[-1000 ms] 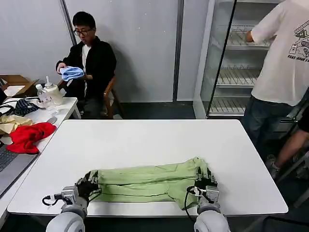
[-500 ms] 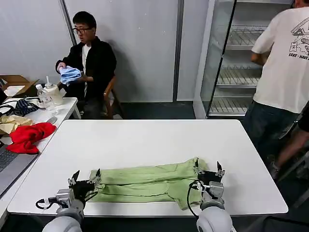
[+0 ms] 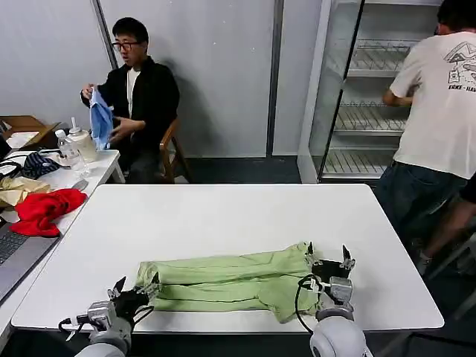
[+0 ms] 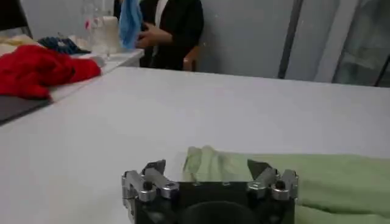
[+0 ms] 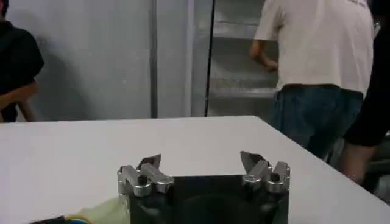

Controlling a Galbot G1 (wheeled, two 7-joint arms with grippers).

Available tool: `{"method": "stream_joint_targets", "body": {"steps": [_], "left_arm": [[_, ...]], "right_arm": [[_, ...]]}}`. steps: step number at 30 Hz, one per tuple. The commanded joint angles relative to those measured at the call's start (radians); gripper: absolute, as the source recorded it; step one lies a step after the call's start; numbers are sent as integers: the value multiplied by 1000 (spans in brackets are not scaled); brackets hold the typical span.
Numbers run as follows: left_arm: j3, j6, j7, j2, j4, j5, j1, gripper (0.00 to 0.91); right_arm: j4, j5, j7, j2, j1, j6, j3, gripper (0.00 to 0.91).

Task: Fold and organize the clothes.

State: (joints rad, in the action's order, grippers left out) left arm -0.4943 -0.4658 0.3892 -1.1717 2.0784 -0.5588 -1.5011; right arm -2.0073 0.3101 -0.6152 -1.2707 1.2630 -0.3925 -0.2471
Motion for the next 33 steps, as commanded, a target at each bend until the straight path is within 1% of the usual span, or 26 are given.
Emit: {"method": "stream_joint_targets", "body": {"steps": [1,7,8,9,10,26,29,33], "left_arm": [[7,15,-2,-3,-64,-67,6,907],[16,14,-1,-5,-74,-91,7,907],[17,13,-2,-4,-74,-93,6,715],[20,12,-2,-5,-74,-92,4,282],[21,13,-1,-6,-74,-92,3,20],[28,31,-2,-17,-72,-64,-3,20],[17,35,-1,-12,-79,-44,-1,20],[-11,44,0,22,-91,-13,11,20]], "right_arm": [[-15,1,-2,4,1,-6,-4,907],[-19,1,-3,2,-1,-11,-4,907],[-18,1,-3,1,-1,-11,-4,907],[-16,1,-3,-2,-2,-10,-4,907],[-15,1,-3,-3,-2,-9,-3,907],[1,13,-12,-8,-4,-3,-3,907],[2,15,-14,-7,-5,-1,-5,907],[6,17,-15,-8,-4,2,-4,907]]}}
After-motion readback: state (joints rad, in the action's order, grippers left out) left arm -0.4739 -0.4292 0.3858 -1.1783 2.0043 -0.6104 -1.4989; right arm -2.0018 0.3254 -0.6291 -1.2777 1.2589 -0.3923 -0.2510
